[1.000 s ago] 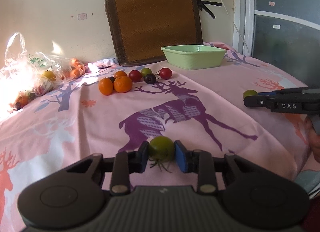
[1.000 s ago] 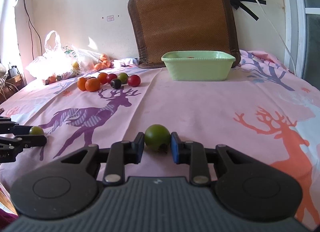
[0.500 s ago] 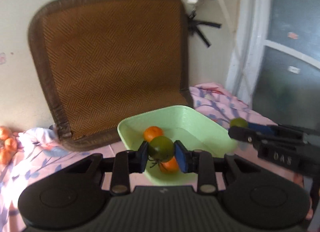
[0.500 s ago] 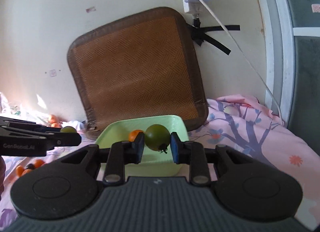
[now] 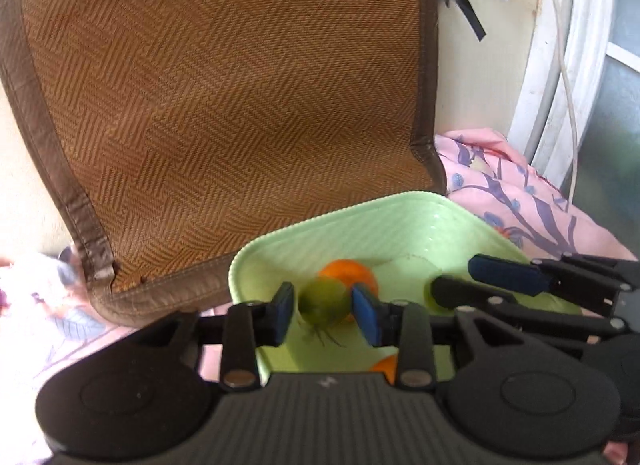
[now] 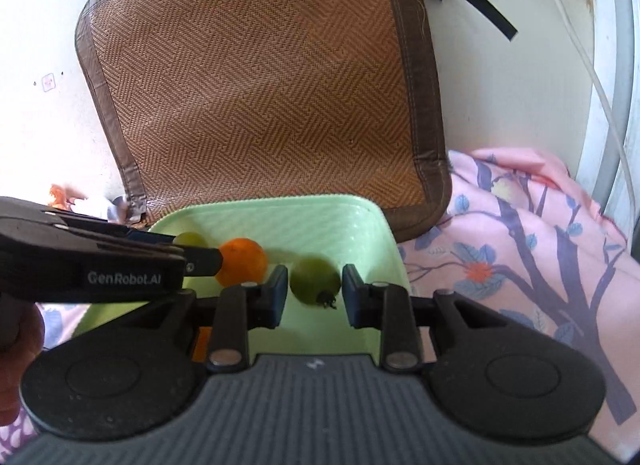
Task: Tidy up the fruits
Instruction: 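Open both tools over the bowl to release the green tomatoes, then grasp an orange with the left tool while the right tool grasps a mandarin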
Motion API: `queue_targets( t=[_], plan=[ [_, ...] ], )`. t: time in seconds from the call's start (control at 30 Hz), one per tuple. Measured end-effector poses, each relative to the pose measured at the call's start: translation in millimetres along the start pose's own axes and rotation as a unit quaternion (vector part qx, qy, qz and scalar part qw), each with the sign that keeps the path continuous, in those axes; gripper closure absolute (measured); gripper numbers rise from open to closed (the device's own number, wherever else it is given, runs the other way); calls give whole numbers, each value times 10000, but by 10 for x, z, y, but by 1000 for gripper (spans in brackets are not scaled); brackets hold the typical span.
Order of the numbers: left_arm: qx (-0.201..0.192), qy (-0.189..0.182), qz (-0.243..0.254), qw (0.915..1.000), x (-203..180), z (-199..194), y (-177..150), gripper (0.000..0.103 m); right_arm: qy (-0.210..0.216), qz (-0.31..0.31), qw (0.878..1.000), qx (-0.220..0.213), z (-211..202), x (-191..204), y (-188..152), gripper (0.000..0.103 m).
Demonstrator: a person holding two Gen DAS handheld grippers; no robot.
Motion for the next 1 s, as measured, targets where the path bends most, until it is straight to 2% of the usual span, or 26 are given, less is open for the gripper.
queue_targets(
  t=[0.17, 0.23, 0.33, 0.4, 0.5, 0.6, 0.73, 0.8, 0.93, 1.0],
  plan=[
    [-12, -134, -202, 9997, 43, -179, -8, 63, -5, 40, 10000, -53, -38, 6, 6, 69],
    [-254, -260, -297, 9989, 139, -480, -61, 64, -11, 129, 9998, -153, -139, 4, 10, 69],
    [-760, -356, -472, 9954, 415, -1105, -313, 63, 144, 192, 9988, -437, -458, 92, -66, 69],
    [-970, -151, -591, 9934, 641, -1469, -593, 63, 371, 168, 9976, -551, -689, 210, -188, 69],
    [-1018, 348, -751, 9914, 944, -1791, -1081, 63, 803, 88, 9953, -528, -920, 450, -419, 69],
    [-775, 677, -943, 9902, 1159, -1869, -1504, 63, 1134, -264, 9926, -354, -982, 816, -620, 69],
    [-574, 512, -1300, 9885, 1320, -1818, -1867, 63, 1369, -646, 9884, -115, -888, 1220, -701, 69],
    [-609, 404, -1305, 9887, 1322, -1798, -1951, 63, 1406, -663, 9878, 1, -802, 1330, -686, 69],
    [-688, 609, -1109, 9896, 1322, -1736, -2000, 58, 1328, -534, 9896, 164, -647, 1406, -691, 69],
    [-609, 558, -1173, 9897, 1406, -1691, -2027, 58, 1304, -426, 9902, 246, -610, 1409, -679, 69]
  ],
)
Point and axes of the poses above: each gripper's, at about its wrist camera, not at the fingertips, and z roughly the way its jaws point, x to its left, y to its top, the point moved 4 cm from there along z, roughly the way its jaws point, and after that the axes turned 10 degrees about x, right-handed, at the moved point
